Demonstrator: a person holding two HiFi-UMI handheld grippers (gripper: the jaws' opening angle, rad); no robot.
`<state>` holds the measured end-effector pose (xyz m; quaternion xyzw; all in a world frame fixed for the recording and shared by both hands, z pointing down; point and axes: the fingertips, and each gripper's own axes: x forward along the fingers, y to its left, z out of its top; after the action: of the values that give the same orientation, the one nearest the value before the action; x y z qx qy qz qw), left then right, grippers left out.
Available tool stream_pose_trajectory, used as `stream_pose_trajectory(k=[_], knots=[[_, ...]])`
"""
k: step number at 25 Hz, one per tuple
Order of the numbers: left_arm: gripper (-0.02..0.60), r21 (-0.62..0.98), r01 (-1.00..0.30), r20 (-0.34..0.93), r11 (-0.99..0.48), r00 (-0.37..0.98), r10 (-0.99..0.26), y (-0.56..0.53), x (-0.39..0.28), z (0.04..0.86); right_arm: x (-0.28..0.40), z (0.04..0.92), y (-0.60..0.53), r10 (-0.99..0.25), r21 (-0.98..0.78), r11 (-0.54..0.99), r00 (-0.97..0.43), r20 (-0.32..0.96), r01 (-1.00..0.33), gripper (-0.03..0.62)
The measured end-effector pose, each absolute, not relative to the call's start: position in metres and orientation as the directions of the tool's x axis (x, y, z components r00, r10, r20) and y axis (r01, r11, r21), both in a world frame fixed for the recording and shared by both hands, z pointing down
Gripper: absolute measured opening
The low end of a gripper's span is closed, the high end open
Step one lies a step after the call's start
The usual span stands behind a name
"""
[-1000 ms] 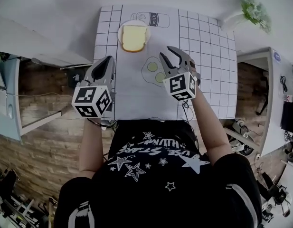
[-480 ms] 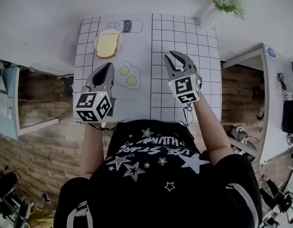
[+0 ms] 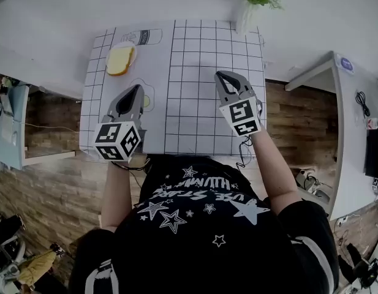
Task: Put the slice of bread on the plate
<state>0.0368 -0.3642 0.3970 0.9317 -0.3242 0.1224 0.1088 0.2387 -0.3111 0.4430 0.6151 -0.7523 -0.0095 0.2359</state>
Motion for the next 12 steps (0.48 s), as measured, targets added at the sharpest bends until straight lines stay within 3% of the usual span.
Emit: stream_pose_trajectory(k=[12], knots=[[0.009, 0.125, -0.751, 0.321, -0.649, 0.649, -0.689, -0.268, 0.029, 0.394, 0.249, 0.419, -0.251, -0.917, 0.220, 0.359, -0.299, 0.262, -0.907, 0.015]])
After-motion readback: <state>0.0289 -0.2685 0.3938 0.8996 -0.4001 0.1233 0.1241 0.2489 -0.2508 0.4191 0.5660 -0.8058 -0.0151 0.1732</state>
